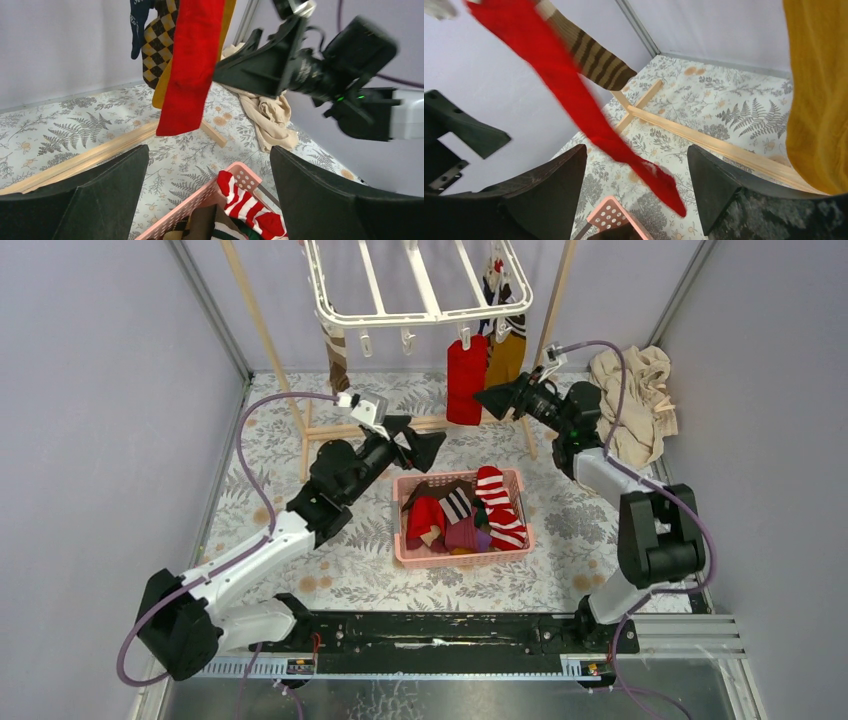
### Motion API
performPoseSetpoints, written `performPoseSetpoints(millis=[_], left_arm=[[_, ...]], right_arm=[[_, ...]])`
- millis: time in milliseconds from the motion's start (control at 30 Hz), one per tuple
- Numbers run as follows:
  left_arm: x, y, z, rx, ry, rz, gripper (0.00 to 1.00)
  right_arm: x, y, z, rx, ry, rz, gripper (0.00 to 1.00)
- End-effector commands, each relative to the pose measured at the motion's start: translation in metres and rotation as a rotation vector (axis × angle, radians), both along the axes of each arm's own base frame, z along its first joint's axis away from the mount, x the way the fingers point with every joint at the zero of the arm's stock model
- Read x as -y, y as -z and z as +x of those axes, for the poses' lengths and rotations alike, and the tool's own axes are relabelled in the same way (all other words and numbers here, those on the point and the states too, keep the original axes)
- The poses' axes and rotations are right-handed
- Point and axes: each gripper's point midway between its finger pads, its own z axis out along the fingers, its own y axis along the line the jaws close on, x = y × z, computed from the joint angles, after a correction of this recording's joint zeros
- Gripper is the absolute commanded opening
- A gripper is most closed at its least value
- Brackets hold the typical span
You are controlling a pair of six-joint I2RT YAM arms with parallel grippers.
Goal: Remove the socks clipped to the hanger
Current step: Remove the sock from the hanger.
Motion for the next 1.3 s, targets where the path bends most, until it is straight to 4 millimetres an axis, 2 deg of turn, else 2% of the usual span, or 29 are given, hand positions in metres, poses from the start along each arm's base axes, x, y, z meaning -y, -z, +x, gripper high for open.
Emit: performPoseSetpoints(millis=[0,133,333,367,433,533,633,700,833,1000,1100,1267], left_arm=[[-0.012,-0.005,-0.009,-0.002,-0.021,-0.024,0.98],[-0.014,-0.004,-0.014,-0.006,-0.013,-0.01,0.98],[-0.012,0.006,-0.011,-0.022,-0.016,0.012,0.98],[-0.012,0.007,-0.01,-0.023,-0.017,0.015,0.98],[-0.013,0.008,-0.009,-0.024,-0.024,0.015,0.99],[-0.018,0.014,-0.006,-0.028,-0.054,0.02,0.98],[-0.022,0.02,-0.001,-0.025,-0.09,0.027,0.99],[-0.021,0.024,0.002,-0.026,-0.097,0.038,0.98],[-0.013,0.021,0.004,-0.007,-0.074,0.021,0.99],[-0.006,0.017,0.009,0.022,-0.071,-0.01,0.98],[0.001,0.016,0.011,0.033,-0.058,-0.022,0.99],[0.007,0.006,0.0,0.084,-0.032,-0.066,0.98]], right_arm=[[-0.015,-0.037,0.003,0.204,-0.097,0.029,0.81],[-0.032,-0.048,0.0,0.245,-0.234,0.109,0.82],[-0.083,-0.055,-0.037,0.26,-0.414,0.12,0.78],[-0.091,-0.053,-0.041,0.257,-0.42,0.106,0.73],[-0.1,-0.049,-0.041,0.239,-0.389,0.09,0.57],[-0.097,-0.048,-0.043,0.198,-0.338,0.097,0.3],[-0.089,-0.054,-0.054,0.176,-0.291,0.123,0.21],[-0.084,-0.061,-0.061,0.158,-0.278,0.143,0.17],[-0.08,-0.075,-0.073,0.096,-0.274,0.195,0.11],[-0.086,-0.088,-0.085,0.048,-0.271,0.204,0.08],[-0.089,-0.09,-0.09,0.028,-0.266,0.192,0.07],[-0.089,-0.084,-0.085,-0.01,-0.211,0.141,0.05]])
